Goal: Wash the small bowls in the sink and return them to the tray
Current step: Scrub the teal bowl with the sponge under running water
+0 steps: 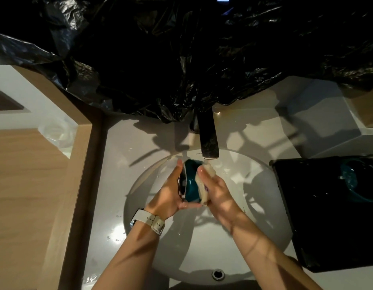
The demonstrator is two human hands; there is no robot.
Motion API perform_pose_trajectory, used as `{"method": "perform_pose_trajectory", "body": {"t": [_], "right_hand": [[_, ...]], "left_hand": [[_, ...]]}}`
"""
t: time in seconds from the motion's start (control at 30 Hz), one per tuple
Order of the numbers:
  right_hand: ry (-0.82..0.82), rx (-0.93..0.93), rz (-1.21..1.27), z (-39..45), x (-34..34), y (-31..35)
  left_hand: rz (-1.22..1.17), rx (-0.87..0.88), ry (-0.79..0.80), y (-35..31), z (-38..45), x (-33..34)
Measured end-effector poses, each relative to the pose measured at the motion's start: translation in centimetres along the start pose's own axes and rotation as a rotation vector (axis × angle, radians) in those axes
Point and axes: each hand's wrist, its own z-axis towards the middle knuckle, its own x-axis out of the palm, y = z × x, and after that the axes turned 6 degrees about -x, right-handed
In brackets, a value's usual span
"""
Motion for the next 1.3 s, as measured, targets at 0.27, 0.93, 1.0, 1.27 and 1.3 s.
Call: {"method": "perform_pose_trajectory", "body": {"t": [0.27,0.93,1.0,1.27,1.3], "right_hand": [[-0.144,0.131,-0.06,0.5,0.3,0.0],[-0.214,0.031,-0.17,0.8,1.3,2.0],[-0.239,-0.058,-0.193,0.9,1.6,1.5],[-0.326,-0.059,-0.185,1.3,1.3,1.3],[-0.326,0.023,-0.155,1.7,1.1,1.8]], "left_hand": [[0.25,0.222,-0.229,1.7,0.3,1.6],[0.329,0.435,-0.207,1.3,1.9,2.4],[0.187,0.291,-0.152,0.8,0.9,2.2],[0.249,0.377,-0.117,1.3,2.1,2.4],[0.39,0.504,-0.156,1.6,2.0,2.3]]}}
